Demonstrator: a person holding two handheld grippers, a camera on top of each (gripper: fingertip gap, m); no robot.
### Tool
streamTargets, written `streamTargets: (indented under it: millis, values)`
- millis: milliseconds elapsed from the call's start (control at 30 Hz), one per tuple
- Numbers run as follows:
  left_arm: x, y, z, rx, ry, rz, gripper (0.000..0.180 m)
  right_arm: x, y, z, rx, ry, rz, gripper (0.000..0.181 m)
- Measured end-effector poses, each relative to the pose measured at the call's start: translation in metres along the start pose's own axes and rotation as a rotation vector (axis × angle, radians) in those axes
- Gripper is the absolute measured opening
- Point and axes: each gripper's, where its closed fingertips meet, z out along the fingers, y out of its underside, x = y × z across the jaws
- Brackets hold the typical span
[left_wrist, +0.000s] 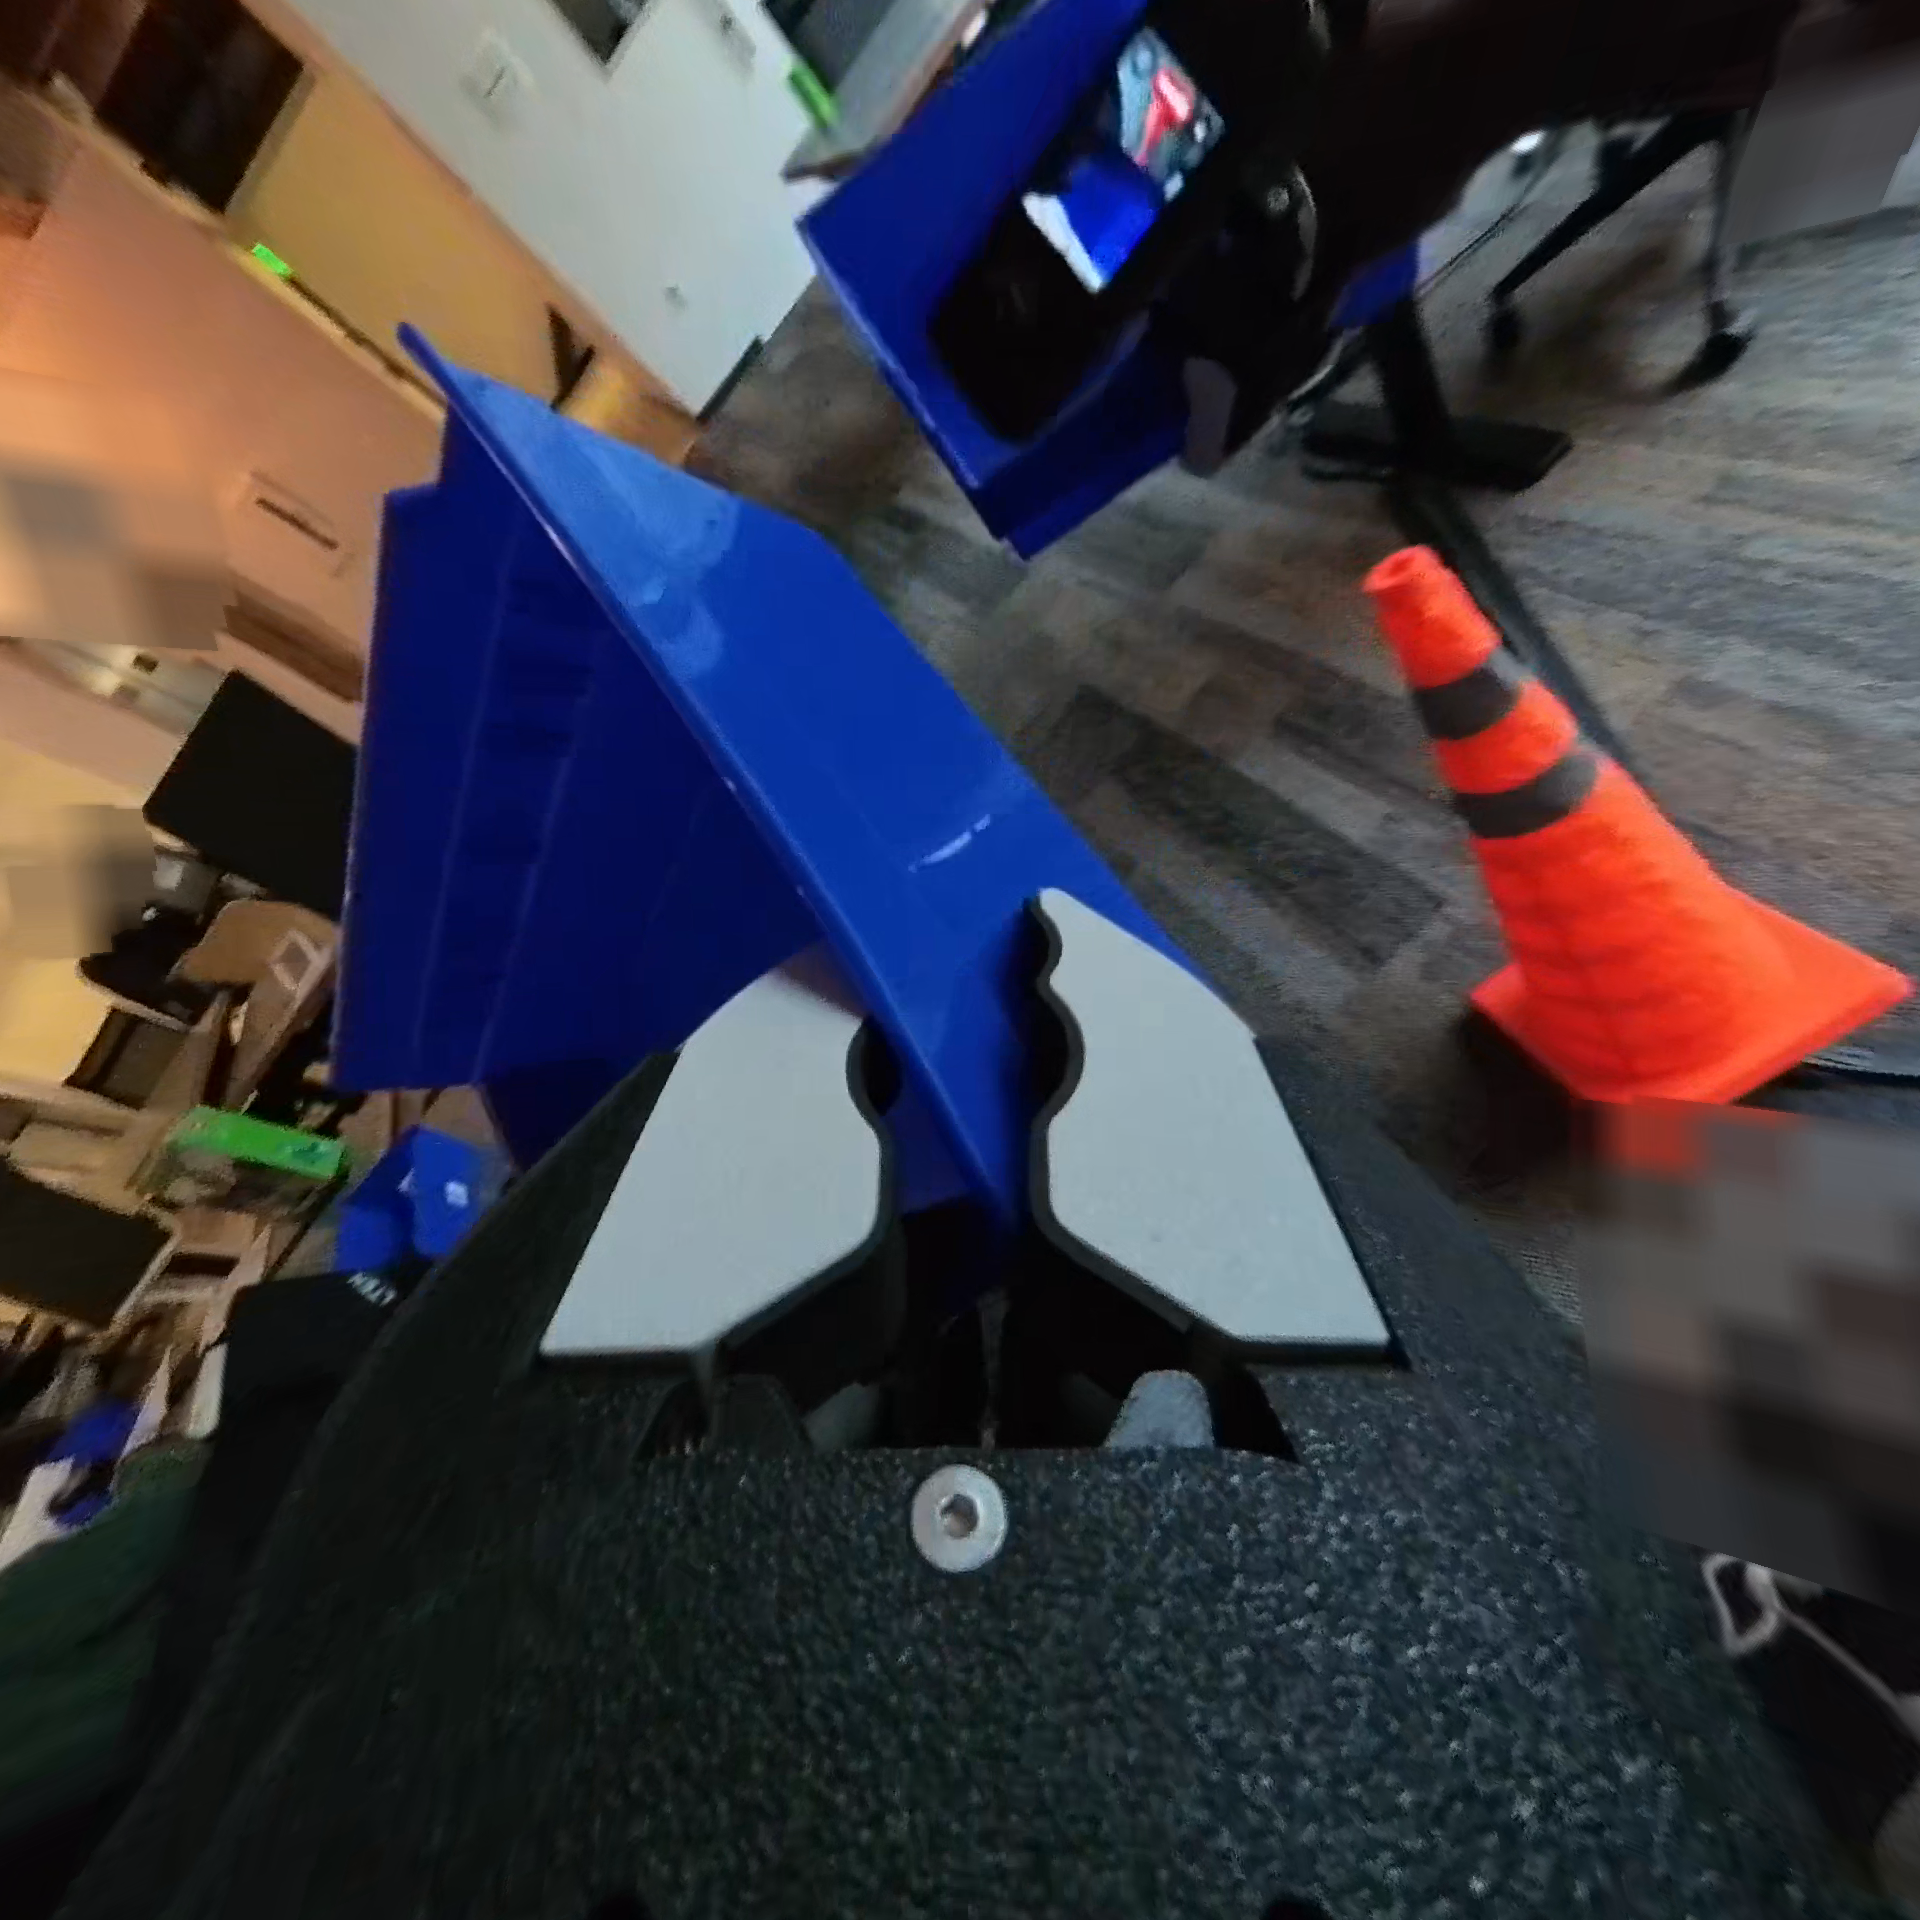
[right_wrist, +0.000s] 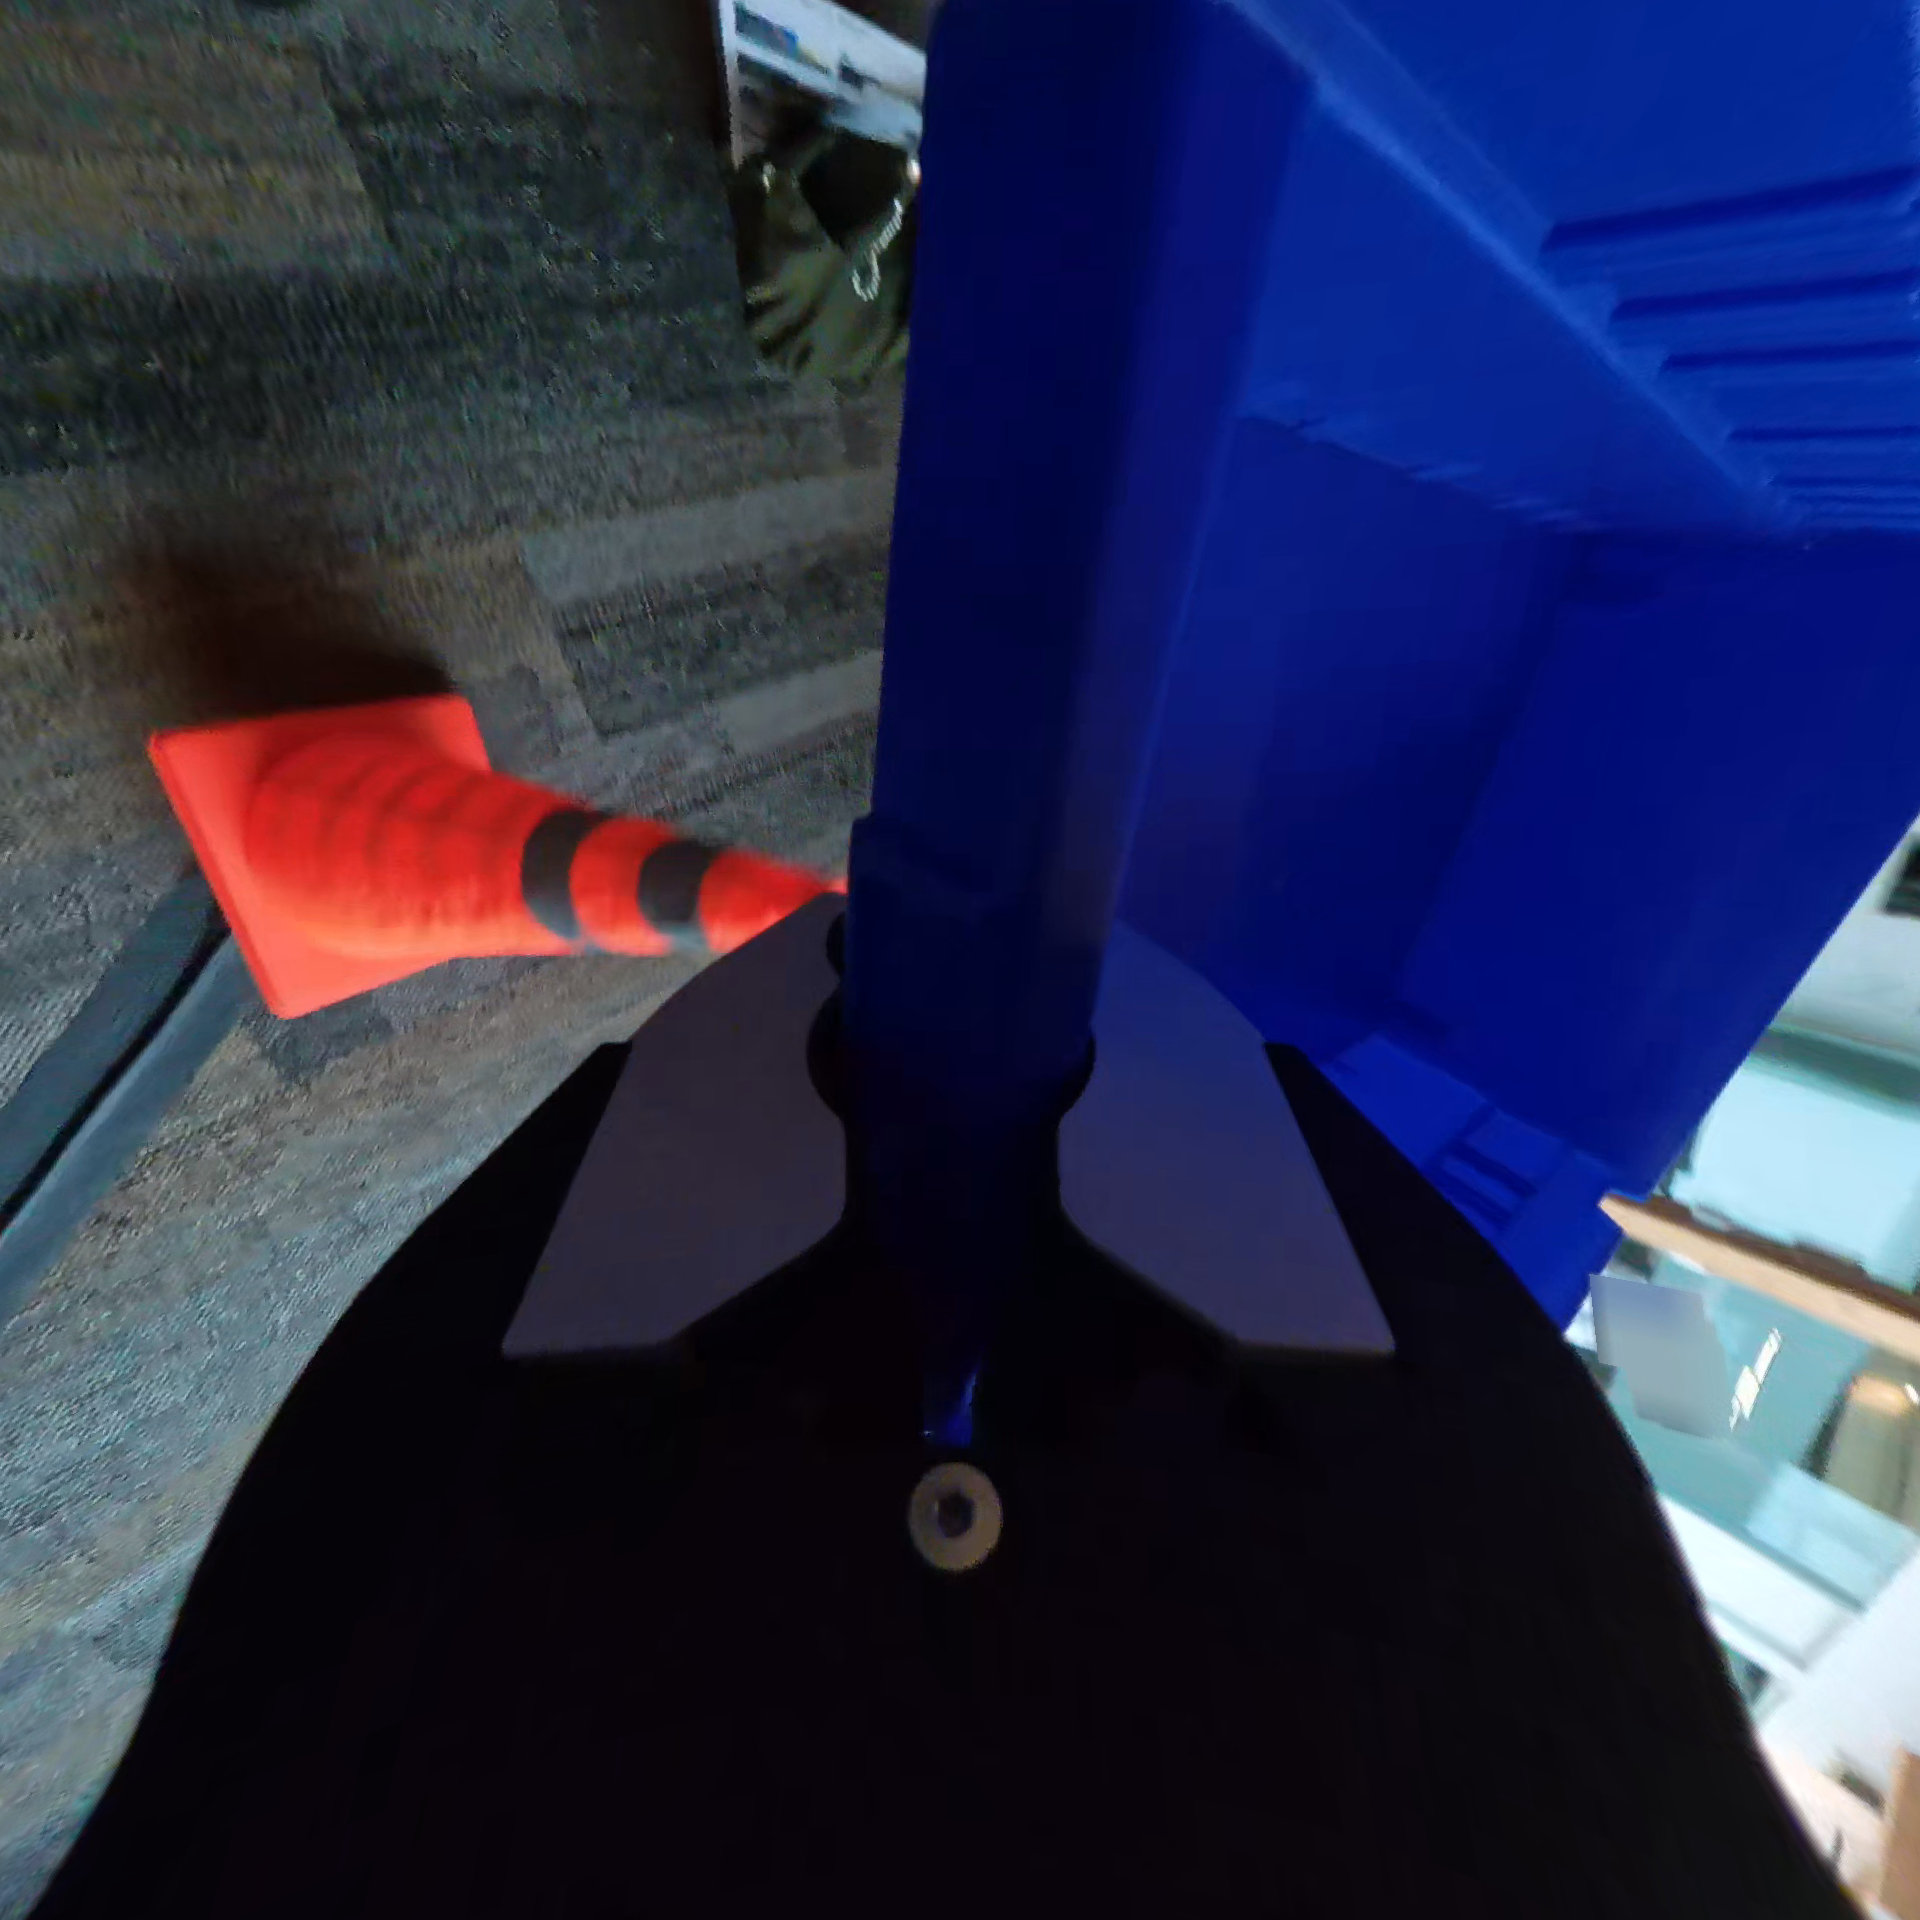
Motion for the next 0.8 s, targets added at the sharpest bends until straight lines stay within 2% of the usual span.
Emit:
streamTargets:
  millis: [200,500,800]
  values:
    - [-0.098,0.044,0.102,-0.090,-0.050,-0.021,0.018,0.042,-0.107,0.149,-0.005,-0.099,-0.040,0.031]
    - [-0.246,0.108,0.236,-0.124,-0.117,-0.021,0.018,0.075,-0.239,0.345,-0.079,-0.178,-0.092,0.031]
    - [-0.350,0.155,0.328,-0.237,-0.170,-0.051,0.018,0.083,-0.310,0.481,-0.102,-0.221,-0.133,0.031]
